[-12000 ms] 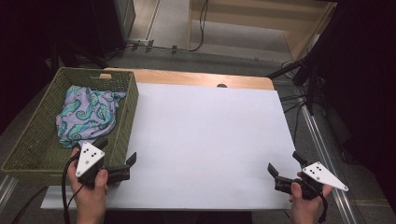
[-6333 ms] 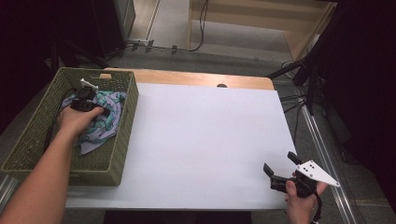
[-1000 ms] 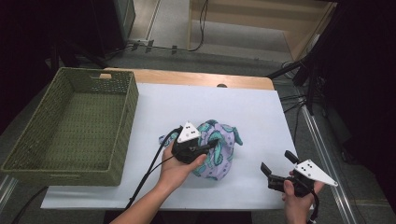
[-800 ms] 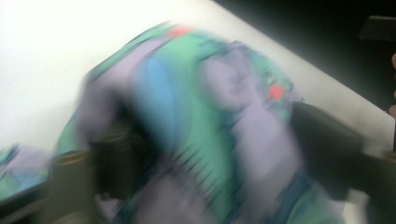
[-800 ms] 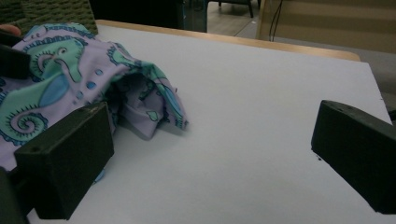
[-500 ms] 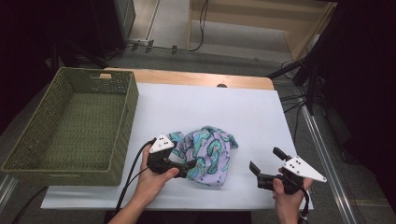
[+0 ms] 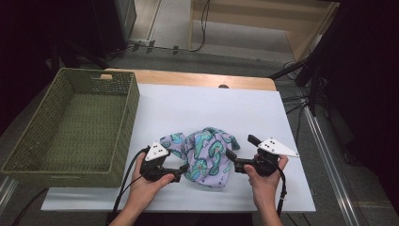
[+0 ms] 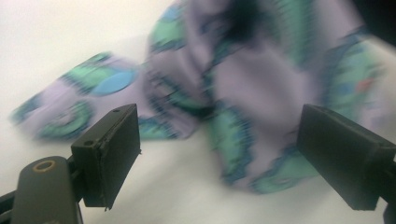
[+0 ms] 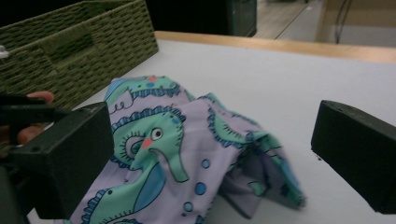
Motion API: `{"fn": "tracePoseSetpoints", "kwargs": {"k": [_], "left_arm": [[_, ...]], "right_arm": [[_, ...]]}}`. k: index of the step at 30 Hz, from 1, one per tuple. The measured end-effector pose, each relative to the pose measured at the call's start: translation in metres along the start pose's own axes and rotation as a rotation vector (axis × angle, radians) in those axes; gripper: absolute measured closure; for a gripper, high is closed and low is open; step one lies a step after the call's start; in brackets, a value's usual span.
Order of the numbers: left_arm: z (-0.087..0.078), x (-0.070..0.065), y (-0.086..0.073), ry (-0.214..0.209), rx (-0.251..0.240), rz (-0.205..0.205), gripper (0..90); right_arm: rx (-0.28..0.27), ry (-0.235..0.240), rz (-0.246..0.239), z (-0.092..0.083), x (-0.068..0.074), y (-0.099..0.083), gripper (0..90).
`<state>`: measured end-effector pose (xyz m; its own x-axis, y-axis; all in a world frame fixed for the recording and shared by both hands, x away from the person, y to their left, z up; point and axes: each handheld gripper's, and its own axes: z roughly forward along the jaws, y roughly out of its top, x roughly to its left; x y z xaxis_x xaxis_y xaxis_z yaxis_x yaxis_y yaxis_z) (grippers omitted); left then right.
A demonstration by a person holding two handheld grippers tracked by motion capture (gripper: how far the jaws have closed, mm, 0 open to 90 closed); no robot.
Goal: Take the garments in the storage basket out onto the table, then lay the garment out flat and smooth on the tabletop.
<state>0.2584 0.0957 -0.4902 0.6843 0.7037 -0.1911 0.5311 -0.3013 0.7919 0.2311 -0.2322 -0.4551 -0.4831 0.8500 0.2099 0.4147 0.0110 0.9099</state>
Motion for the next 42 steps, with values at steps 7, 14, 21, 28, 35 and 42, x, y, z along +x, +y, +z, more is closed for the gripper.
{"fn": "tracePoseSetpoints", "kwargs": {"k": [7,14,21,28,35,42], "left_arm": [[0.016,0.005,-0.009,0.099,0.109,-0.031,36.8],[0.017,0.002,-0.011,0.029,0.142,0.027,89.6],[-0.002,-0.007,0.001,-0.105,0.022,0.063,90.0],[-0.023,-0.005,0.012,-0.097,-0.078,0.073,90.0],[-0.014,0.002,0.006,-0.090,-0.046,0.042,84.4],[0.018,-0.007,-0.003,0.097,0.120,0.103,33.4]], "right_arm": [[0.161,-0.004,-0.013,0.028,0.012,-0.022,14.9],[0.214,0.048,-0.016,0.033,0.009,-0.032,74.1],[0.115,0.032,-0.040,0.008,0.005,-0.016,83.3],[0.031,0.018,-0.077,-0.018,0.009,0.004,83.6],[0.000,0.010,-0.077,-0.028,0.006,0.008,83.9],[0.000,0.026,-0.078,-0.026,0.007,0.008,83.7]]}}
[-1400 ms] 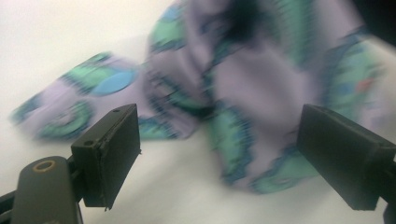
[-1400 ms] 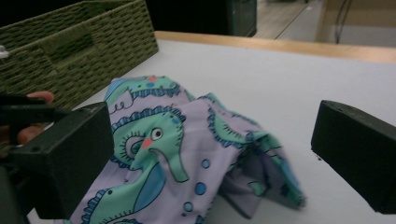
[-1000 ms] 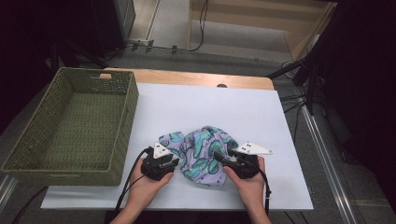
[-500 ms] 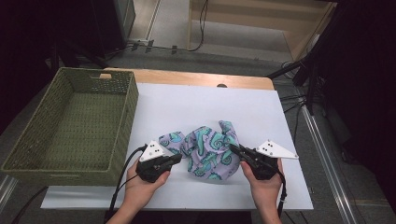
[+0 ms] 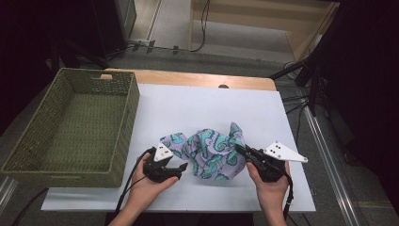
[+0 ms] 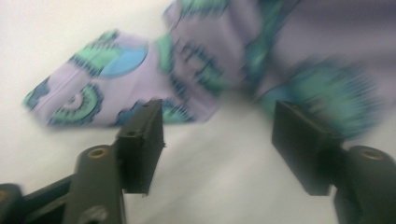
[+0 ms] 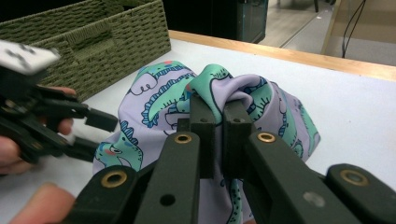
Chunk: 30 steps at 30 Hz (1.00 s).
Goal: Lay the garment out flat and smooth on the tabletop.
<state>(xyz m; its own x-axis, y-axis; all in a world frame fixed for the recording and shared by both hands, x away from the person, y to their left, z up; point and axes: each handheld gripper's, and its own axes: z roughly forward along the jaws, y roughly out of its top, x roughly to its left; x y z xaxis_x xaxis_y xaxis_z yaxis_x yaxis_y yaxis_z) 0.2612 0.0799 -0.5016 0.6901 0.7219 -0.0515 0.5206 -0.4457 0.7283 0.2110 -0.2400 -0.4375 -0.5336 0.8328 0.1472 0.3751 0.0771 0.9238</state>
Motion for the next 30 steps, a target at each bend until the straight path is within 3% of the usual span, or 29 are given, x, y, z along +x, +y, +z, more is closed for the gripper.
{"fn": "tracePoseSetpoints", "kwargs": {"k": [2,4,6,7,9,10,11,12,14,15,16,17,18,19,20,23,25,27,30], "left_arm": [[0.007,-0.001,-0.002,0.062,0.040,0.013,36.7],[0.006,0.001,-0.004,0.086,0.031,0.025,52.9],[0.002,0.006,-0.003,0.047,0.038,0.014,83.3],[0.000,0.008,-0.004,0.039,0.020,0.001,89.6],[-0.010,0.012,-0.003,0.017,-0.035,-0.016,89.9],[-0.015,0.015,-0.001,-0.012,-0.073,-0.047,89.9],[-0.015,0.015,-0.001,-0.012,-0.073,-0.047,90.0],[-0.020,0.018,0.000,-0.035,-0.112,-0.077,90.0],[-0.028,0.021,0.003,-0.013,-0.167,-0.083,89.9],[-0.029,0.022,0.003,-0.006,-0.184,-0.085,89.9],[-0.027,0.025,0.002,-0.013,-0.179,-0.094,89.4],[-0.024,0.027,0.002,-0.027,-0.167,-0.099,83.6],[-0.024,0.027,0.002,-0.027,-0.167,-0.099,75.5],[-0.021,0.027,0.001,-0.041,-0.161,-0.104,75.5],[-0.016,0.026,0.000,-0.041,-0.159,-0.105,65.7],[-0.011,0.022,0.002,-0.047,-0.148,-0.106,48.2],[-0.011,0.020,0.004,-0.067,-0.136,-0.106,42.0],[-0.011,0.018,0.005,-0.082,-0.136,-0.110,33.5],[-0.013,0.019,0.005,-0.107,-0.158,-0.123,18.0]], "right_arm": [[-0.003,0.003,-0.007,0.000,0.000,0.000,83.6],[-0.001,0.001,-0.009,-0.001,0.000,0.001,83.6],[0.004,-0.028,-0.001,-0.004,-0.002,0.001,83.7],[0.008,-0.051,0.008,-0.006,-0.004,0.001,83.7],[0.003,-0.087,0.025,-0.011,-0.012,0.000,83.8],[0.000,-0.115,0.030,-0.014,-0.015,0.000,83.9],[-0.001,-0.145,0.037,-0.017,-0.019,0.000,84.0],[-0.001,-0.145,0.037,-0.017,-0.019,0.000,84.0],[0.003,-0.194,0.062,-0.023,-0.029,-0.001,83.8],[0.018,-0.263,0.093,-0.027,-0.039,-0.004,82.5],[0.029,-0.292,0.112,-0.029,-0.043,-0.005,78.8],[0.029,-0.311,0.128,-0.030,-0.047,-0.007,71.0],[0.029,-0.311,0.128,-0.030,-0.047,-0.007,71.0],[0.031,-0.309,0.144,-0.031,-0.050,-0.008,64.2],[0.021,-0.282,0.155,-0.030,-0.050,-0.008,51.6],[0.030,-0.206,0.113,-0.021,-0.040,-0.005,37.4],[0.072,-0.168,0.072,-0.009,-0.029,-0.004,24.1],[0.119,-0.151,0.074,0.005,-0.021,-0.007,11.8],[0.209,-0.089,0.108,0.029,-0.016,-0.021,12.5]]}}
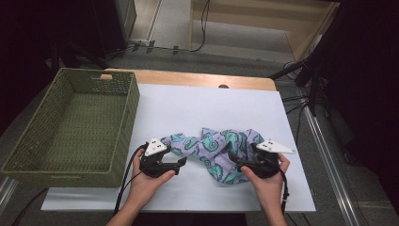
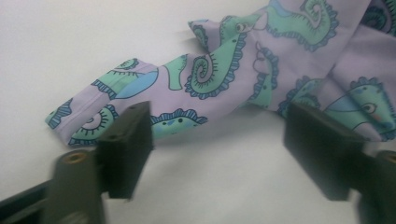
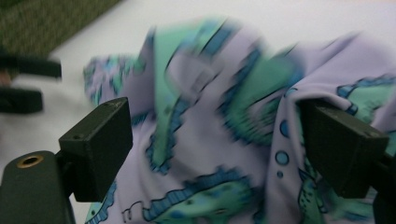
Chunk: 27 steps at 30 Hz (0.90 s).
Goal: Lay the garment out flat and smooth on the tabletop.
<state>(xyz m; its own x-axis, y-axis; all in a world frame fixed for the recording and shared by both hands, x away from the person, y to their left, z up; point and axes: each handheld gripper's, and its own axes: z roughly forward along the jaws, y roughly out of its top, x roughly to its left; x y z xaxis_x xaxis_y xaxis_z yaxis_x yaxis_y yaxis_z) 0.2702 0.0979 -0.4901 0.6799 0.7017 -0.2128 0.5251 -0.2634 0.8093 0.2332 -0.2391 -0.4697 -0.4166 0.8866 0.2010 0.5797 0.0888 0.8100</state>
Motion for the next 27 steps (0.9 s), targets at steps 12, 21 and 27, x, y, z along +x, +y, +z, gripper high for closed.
{"fn": "tracePoseSetpoints", "kwargs": {"k": [12,21,27], "left_arm": [[-0.020,0.011,0.007,-0.031,-0.088,-0.025,15.3],[0.014,0.015,-0.009,-0.056,0.136,-0.066,48.0],[0.015,0.006,-0.006,-0.081,0.152,0.010,83.3]], "right_arm": [[0.065,0.284,-0.276,0.036,0.091,-0.023,77.3],[0.051,0.432,-0.352,0.031,0.115,-0.025,37.8],[-0.081,0.426,-0.267,0.004,0.079,-0.008,32.3]]}}
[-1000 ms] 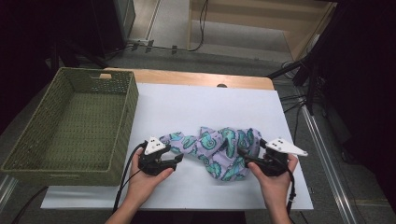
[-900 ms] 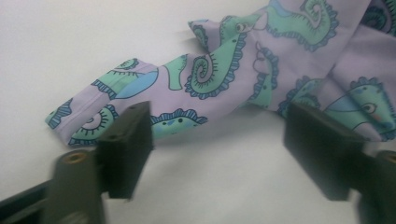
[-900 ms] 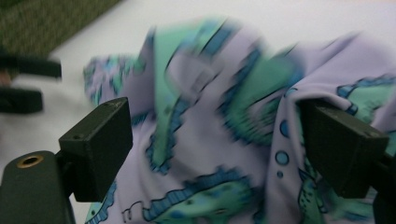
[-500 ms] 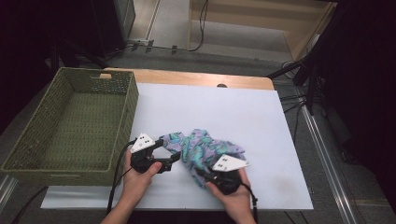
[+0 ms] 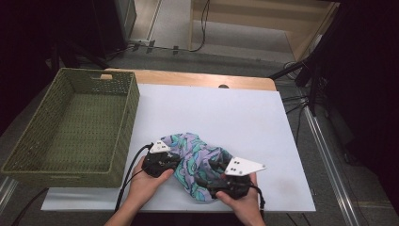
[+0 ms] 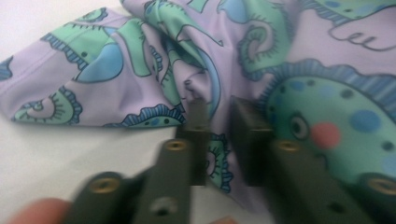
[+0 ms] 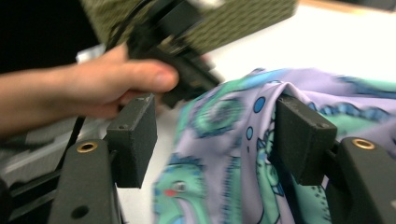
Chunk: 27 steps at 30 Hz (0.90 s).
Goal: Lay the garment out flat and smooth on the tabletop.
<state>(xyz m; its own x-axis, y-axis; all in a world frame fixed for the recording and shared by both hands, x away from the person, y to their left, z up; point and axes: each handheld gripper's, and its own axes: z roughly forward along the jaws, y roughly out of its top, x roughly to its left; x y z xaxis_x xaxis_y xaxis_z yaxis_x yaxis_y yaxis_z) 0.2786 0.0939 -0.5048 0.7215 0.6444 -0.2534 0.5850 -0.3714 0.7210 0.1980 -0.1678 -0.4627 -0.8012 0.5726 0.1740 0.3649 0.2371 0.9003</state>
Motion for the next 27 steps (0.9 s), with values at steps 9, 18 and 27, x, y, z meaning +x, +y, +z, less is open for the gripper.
{"fn": "tracePoseSetpoints", "kwargs": {"k": [9,18,27], "left_arm": [[-0.025,0.007,0.002,0.016,-0.139,-0.011,87.2],[-0.053,0.005,0.008,0.036,-0.307,0.005,87.2],[-0.079,-0.024,0.024,-0.054,-0.441,0.106,86.8]], "right_arm": [[-0.012,-0.202,0.204,-0.037,-0.047,-0.008,25.4],[0.194,-0.167,0.248,-0.007,-0.059,-0.029,78.1],[-0.081,-0.407,0.065,-0.067,-0.040,0.008,82.5]]}}
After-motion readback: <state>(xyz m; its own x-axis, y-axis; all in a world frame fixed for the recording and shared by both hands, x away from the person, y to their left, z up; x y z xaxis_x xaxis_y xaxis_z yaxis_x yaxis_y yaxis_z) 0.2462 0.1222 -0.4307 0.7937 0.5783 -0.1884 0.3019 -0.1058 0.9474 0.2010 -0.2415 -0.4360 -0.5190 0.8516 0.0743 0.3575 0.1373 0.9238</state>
